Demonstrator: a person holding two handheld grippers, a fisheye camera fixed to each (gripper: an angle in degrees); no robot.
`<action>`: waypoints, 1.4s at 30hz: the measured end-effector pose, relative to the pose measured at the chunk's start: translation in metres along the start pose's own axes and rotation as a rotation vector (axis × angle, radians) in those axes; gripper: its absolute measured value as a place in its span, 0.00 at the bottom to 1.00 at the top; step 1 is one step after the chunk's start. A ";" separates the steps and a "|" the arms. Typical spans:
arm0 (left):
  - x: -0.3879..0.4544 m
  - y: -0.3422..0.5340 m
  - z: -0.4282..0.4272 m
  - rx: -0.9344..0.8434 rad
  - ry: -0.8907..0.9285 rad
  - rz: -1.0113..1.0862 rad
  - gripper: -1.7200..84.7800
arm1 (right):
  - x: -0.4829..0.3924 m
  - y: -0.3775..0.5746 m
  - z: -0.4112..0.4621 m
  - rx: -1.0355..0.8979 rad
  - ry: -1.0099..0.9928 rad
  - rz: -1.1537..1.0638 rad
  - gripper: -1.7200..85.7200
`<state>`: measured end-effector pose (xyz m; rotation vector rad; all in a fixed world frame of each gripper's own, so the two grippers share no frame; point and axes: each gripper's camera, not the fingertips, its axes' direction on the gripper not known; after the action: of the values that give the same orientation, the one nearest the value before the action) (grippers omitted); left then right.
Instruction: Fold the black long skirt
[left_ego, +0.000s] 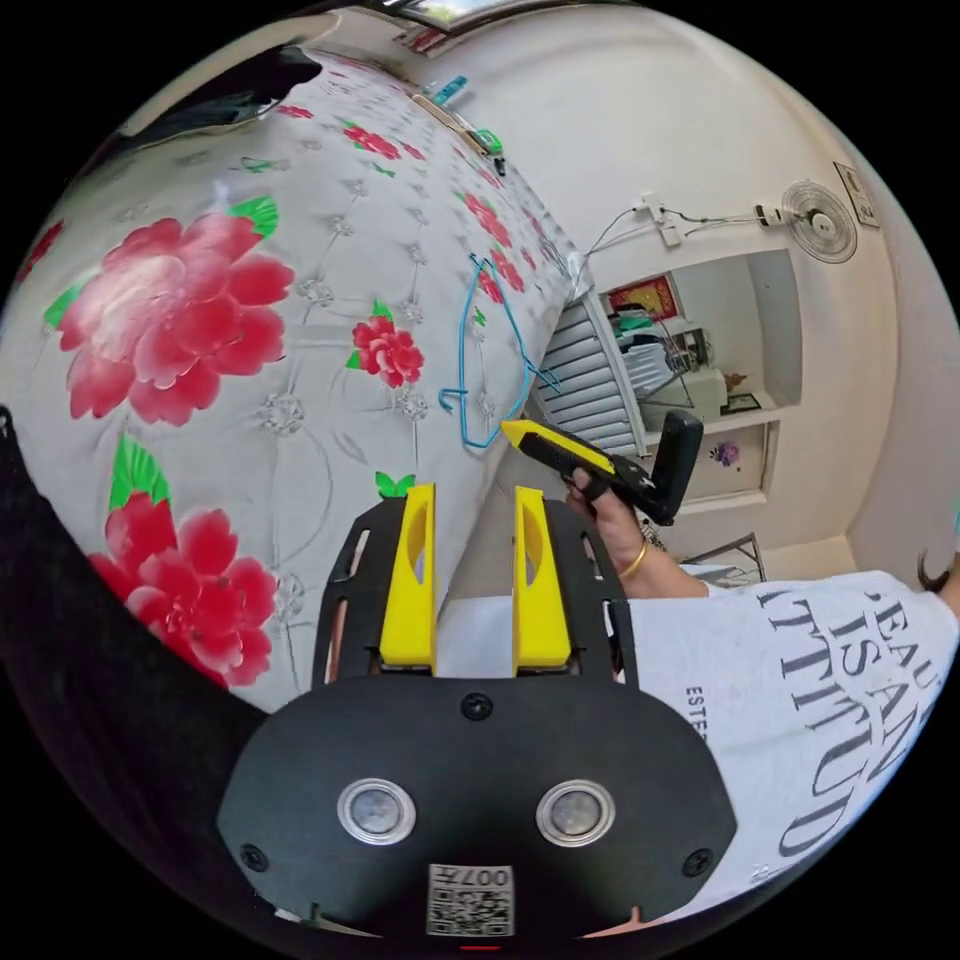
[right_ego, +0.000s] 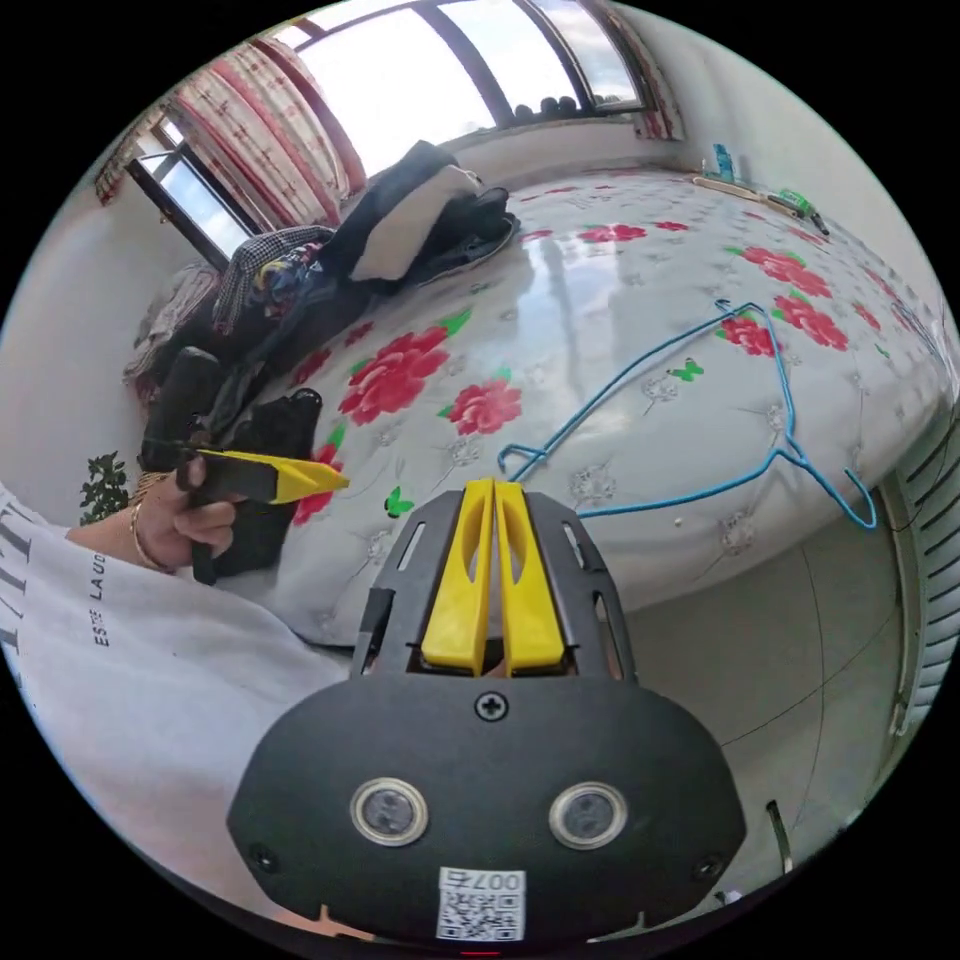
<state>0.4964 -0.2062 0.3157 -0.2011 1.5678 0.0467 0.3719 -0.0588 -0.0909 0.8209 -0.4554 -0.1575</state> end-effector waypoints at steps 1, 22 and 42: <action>-0.007 -0.003 0.005 -0.025 0.018 0.008 0.15 | -0.007 0.001 -0.002 0.019 0.055 0.034 0.03; -0.018 0.022 0.065 -0.256 -0.153 0.230 0.11 | 0.116 -0.098 0.103 0.140 0.425 0.646 0.06; -0.026 0.156 -0.055 -0.066 -0.074 0.337 0.08 | -0.033 0.152 -0.097 0.895 0.149 0.709 0.02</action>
<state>0.4170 -0.0587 0.3268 0.0151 1.5133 0.3663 0.3805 0.1197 -0.0472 1.4712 -0.6578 0.8165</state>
